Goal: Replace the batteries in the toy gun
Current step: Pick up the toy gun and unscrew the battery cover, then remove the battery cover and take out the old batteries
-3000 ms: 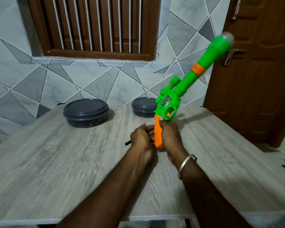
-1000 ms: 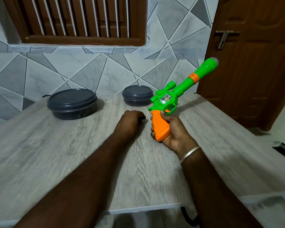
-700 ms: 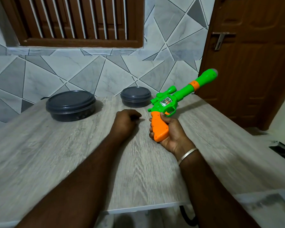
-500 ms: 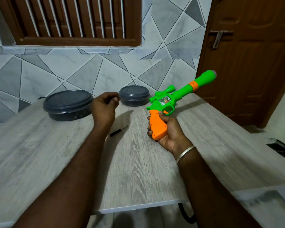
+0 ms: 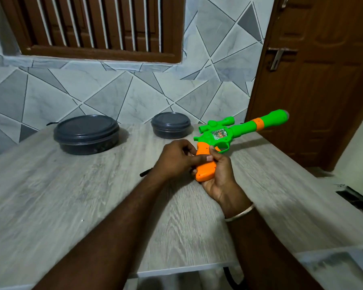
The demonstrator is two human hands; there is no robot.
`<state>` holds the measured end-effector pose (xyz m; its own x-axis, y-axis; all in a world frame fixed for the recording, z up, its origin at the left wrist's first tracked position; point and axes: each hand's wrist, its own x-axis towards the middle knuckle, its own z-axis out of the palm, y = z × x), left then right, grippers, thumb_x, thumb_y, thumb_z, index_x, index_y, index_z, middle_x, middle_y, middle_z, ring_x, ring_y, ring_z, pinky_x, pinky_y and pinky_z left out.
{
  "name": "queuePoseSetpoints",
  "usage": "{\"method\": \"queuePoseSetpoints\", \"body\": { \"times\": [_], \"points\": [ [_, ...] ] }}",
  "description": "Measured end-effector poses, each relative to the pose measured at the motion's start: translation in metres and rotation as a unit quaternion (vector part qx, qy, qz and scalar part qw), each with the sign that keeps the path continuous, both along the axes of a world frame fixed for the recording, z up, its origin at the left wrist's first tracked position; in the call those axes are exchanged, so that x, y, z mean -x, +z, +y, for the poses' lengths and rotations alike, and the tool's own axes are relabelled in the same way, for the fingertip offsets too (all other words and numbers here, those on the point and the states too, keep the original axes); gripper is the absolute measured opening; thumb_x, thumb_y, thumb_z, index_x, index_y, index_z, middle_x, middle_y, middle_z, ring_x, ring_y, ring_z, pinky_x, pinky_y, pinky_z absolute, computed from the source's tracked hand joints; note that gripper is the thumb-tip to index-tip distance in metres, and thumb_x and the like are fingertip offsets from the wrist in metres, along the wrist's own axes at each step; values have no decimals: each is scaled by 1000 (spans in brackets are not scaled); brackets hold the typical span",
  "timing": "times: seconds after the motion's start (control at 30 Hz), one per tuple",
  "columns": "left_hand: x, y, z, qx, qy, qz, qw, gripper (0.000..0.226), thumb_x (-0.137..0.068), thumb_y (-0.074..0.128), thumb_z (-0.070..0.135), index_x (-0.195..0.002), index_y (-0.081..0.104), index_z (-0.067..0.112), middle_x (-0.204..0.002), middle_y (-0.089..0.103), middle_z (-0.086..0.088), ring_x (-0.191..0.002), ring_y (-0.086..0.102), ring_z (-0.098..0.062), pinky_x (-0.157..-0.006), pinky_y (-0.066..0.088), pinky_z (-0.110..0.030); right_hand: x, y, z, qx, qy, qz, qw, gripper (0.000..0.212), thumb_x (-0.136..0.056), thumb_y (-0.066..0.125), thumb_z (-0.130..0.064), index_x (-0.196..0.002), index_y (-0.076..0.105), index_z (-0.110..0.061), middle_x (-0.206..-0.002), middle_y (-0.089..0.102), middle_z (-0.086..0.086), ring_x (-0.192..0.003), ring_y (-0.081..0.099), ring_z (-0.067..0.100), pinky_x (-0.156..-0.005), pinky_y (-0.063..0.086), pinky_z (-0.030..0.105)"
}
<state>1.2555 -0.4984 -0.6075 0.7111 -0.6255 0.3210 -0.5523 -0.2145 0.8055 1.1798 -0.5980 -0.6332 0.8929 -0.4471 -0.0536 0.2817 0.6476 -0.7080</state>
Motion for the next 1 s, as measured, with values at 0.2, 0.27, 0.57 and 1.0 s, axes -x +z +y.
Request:
{"method": "queuePoseSetpoints", "body": {
  "times": [0.2, 0.27, 0.57, 1.0],
  "points": [
    [-1, -2, -2, -3, -10, 82, 997, 55, -57, 94, 49, -90, 70, 14, -76, 69, 6, -67, 63, -6, -61, 52, -24, 1, 0, 2, 13, -19, -1, 1000, 40, -100, 37, -36, -106, 65, -8, -92, 74, 16, -85, 70, 27, -80, 49, 39],
    [-3, -3, -1, 10, -12, 105, 994, 53, -56, 96, 44, -91, 72, 13, -76, 69, 4, -66, 64, -10, -62, 54, -27, 2, 1, 5, 7, -21, -1, 1000, 42, -101, 38, -36, -115, 63, -6, -105, 71, 20, -100, 65, 32, -90, 47, 44],
    [-7, -4, -1, 38, -10, 106, 994, 47, -54, 95, 42, -87, 78, 14, -83, 75, -8, -75, 69, -19, -76, 61, -40, 4, 2, 6, 50, -50, 23, 997, 40, -105, 31, -35, -95, 62, -10, -77, 75, 11, -70, 74, 20, -66, 59, 35],
    [-32, 8, 28, 171, 0, 181, 969, 13, -82, 77, -1, -91, 68, 0, -77, 67, -18, -60, 66, -22, -63, 61, -28, -5, -1, 0, -21, -108, 57, 992, 43, -100, 42, -38, -121, 52, -2, -79, 57, 13, -58, 59, 22, -46, 51, 23]
  ]
}}
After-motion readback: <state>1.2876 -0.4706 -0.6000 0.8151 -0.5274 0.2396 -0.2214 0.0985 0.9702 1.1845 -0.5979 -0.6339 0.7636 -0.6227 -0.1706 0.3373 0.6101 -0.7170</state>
